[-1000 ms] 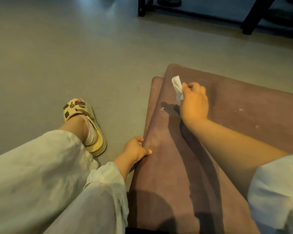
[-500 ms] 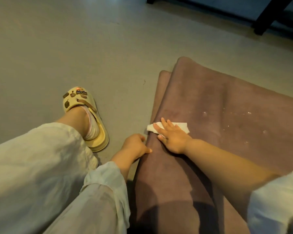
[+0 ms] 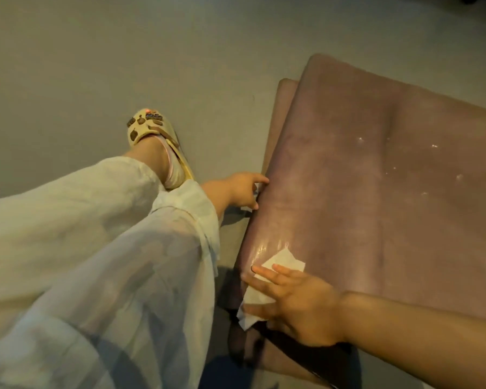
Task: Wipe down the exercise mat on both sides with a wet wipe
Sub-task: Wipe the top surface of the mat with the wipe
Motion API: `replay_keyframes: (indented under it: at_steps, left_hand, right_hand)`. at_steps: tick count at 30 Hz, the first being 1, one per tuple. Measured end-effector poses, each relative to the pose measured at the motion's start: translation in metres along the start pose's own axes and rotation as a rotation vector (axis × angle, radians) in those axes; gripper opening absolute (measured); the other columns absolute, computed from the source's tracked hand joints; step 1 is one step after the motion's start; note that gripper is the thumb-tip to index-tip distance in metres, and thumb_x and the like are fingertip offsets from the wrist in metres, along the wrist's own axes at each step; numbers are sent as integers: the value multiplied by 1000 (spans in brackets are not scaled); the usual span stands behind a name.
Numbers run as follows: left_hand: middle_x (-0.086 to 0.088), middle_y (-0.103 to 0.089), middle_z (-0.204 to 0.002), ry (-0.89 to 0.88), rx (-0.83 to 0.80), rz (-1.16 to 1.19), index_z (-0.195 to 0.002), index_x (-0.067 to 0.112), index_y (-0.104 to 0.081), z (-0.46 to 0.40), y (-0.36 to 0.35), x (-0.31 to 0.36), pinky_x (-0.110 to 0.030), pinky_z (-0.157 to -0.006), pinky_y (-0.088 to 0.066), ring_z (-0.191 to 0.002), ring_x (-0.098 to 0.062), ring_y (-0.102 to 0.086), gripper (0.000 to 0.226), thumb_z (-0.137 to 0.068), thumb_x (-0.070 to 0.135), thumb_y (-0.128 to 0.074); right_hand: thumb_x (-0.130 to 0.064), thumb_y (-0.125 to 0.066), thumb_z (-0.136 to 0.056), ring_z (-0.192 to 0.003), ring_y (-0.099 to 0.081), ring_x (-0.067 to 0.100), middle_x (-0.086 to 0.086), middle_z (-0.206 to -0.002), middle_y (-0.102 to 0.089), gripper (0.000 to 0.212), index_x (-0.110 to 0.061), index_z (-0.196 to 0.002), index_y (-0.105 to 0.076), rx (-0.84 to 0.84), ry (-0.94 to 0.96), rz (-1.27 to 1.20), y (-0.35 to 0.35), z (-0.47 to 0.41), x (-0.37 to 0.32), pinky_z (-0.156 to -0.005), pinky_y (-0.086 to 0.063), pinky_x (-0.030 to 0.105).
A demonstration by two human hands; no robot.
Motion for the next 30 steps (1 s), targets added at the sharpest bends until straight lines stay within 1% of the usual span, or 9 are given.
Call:
replay_keyframes:
  at_steps: [2,6,8,11,15,17,23,26,30]
  left_hand:
    - [-13,-48,-134,1,28,116,-144,17,-33,2,-4,-2,-21,-93,-36,-123,-25,-47,73,-82,6,-70]
    - [-10,-54,-96,59,43,351,-141,9,-34,2,-15,-5,-23,-56,-44,-86,-23,-53,65,-84,5,-66]
    - [-8,-54,-87,104,59,413,-136,10,-37,-2,-21,-7,-26,-50,-41,-74,-21,-51,58,-86,15,-67]
    - [-19,-58,-111,146,120,346,-130,9,-42,-6,-27,-8,-31,-60,-45,-91,-30,-57,56,-83,25,-70]
    - [-17,-57,-114,210,171,308,-118,5,-51,-11,-25,-14,-30,-68,-47,-103,-33,-58,48,-80,22,-74]
    - [-17,-59,-115,237,193,284,-116,5,-54,-13,-18,-21,-29,-75,-44,-105,-32,-58,46,-79,20,-75]
    - [-15,-62,-115,281,314,335,-116,7,-58,-14,-2,-42,-29,-85,-44,-106,-30,-58,40,-80,15,-73]
    - [-17,-62,-113,273,295,367,-115,6,-58,-17,-2,-43,-29,-81,-44,-105,-33,-59,39,-79,13,-73]
    - [-18,-63,-109,278,270,395,-114,5,-57,-20,-3,-47,-32,-81,-47,-103,-35,-59,40,-78,11,-74]
  right_hand:
    - [-40,-23,-102,-139,28,14,-7,-154,25,51,-35,-150,-8,-30,-41,135,3,4,12,-108,19,33]
    - [-44,-16,-101,-141,25,18,-2,-155,24,54,-32,-150,1,-26,-203,263,21,12,48,-113,13,35]
    - [-47,-15,-100,-143,20,21,1,-156,21,57,-29,-150,4,8,-359,268,36,19,80,-115,9,35]
    - [-48,-14,-100,-145,14,23,5,-157,17,59,-24,-151,4,72,-676,190,67,38,143,-118,3,37]
    - [-47,-11,-101,-144,15,26,6,-157,18,58,-23,-151,4,162,-969,11,85,54,191,-117,3,47]
    - [-46,-11,-101,-144,15,25,6,-157,18,57,-24,-151,5,154,-884,-1,77,37,175,-116,6,47]
    - [-53,-11,-98,-141,24,18,0,-155,25,59,-31,-148,12,74,-366,-33,16,-25,66,-110,18,38]
    - [-48,-11,-100,-142,22,23,5,-155,24,60,-24,-149,13,118,-507,95,30,-30,93,-115,11,43]
    - [-47,-15,-101,-144,18,25,6,-155,24,61,-22,-149,13,239,-727,-57,73,-34,151,-117,4,45]
Point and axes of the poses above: each hand's wrist, its own z-axis away from the middle knuckle, its own y-axis out of the back of the hand, x = y × z, the point moved 4 cm from there along -z, towards the middle knuckle
